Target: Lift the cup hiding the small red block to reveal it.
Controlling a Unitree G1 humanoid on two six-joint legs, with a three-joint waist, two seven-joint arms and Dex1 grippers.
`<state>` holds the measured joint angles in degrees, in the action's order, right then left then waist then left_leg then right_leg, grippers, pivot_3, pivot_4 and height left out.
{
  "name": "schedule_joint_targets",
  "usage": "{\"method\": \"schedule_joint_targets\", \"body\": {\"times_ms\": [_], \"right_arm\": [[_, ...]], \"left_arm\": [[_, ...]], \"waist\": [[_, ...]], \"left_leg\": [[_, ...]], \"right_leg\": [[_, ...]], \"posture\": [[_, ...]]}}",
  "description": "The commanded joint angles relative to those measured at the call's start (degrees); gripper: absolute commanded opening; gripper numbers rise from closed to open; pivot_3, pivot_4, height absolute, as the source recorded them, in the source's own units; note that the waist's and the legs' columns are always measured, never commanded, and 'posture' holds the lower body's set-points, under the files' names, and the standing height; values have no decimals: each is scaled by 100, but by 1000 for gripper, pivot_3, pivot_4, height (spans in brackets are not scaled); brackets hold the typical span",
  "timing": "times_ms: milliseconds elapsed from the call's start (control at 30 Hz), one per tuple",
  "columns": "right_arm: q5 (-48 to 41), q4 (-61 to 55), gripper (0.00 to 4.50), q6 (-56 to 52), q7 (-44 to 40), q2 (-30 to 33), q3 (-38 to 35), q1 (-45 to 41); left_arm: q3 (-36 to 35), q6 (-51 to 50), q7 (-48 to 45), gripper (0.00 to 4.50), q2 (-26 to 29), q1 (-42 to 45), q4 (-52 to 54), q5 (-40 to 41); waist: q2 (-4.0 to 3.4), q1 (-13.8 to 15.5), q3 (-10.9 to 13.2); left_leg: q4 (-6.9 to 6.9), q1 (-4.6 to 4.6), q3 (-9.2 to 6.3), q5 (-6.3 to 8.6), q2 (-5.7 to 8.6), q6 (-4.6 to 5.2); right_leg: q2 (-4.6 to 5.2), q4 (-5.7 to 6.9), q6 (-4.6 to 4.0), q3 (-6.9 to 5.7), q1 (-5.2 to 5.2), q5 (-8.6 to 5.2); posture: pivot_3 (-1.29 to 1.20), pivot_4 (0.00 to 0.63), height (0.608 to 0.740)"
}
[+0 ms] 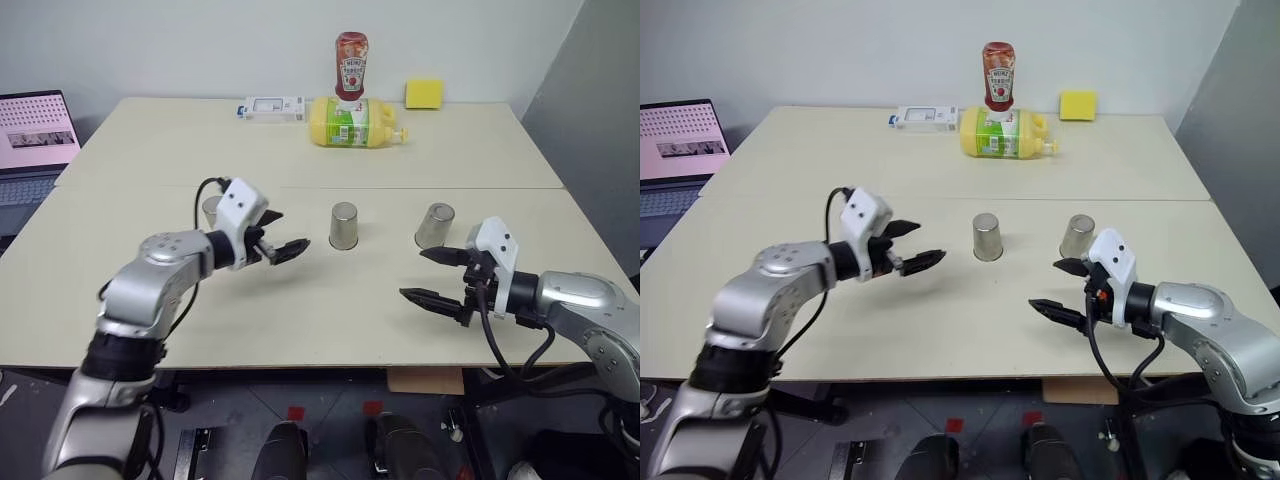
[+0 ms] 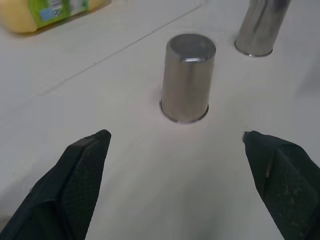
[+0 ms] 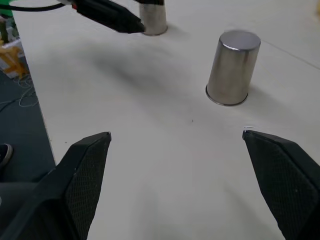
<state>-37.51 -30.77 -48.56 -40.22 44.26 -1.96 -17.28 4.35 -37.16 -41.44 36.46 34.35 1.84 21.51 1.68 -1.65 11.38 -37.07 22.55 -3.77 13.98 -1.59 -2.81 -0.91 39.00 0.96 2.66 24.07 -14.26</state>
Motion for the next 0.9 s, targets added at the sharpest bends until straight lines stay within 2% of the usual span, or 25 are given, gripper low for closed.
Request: {"method": "schedule_joint_targets", "body": {"times_ms": [33, 433, 833, 900], "right_arm": [[-210, -248, 4482, -332, 200, -32, -116, -178], [-266, -432, 4482, -578, 412, 2, -210, -110], [-268, -484, 4482, -600, 465, 9, -236, -49], [-268, -493, 4500, -596, 464, 20, -262, -14]], "left_arm": [[273, 537, -216, 4500, -322, 618, -792, -362], [640, 1821, -599, 4500, -1446, 1954, -3395, -1162], [608, 2849, -450, 4500, -2162, 2643, -5157, -1786], [548, 2890, -430, 4134, -2235, 2669, -5297, -1808]], "waist": [[0, -2, 0], [0, -9, 0], [0, -17, 0], [0, -19, 0]], "left_leg": [[0, 0, 0, 0, 0, 0], [-2, 7, -1, 0, 4, 1], [-2, 13, -3, 0, 6, 1], [-2, 13, -2, 0, 6, 1]], "right_leg": [[0, 0, 0, 1, 0, 0], [0, -1, 2, 1, 3, 1], [0, -2, 3, 0, 4, 1], [0, -2, 3, 1, 5, 1]], "posture": [[0, 150, 740], [0, 150, 740], [0, 150, 740], [0, 150, 740]]}}
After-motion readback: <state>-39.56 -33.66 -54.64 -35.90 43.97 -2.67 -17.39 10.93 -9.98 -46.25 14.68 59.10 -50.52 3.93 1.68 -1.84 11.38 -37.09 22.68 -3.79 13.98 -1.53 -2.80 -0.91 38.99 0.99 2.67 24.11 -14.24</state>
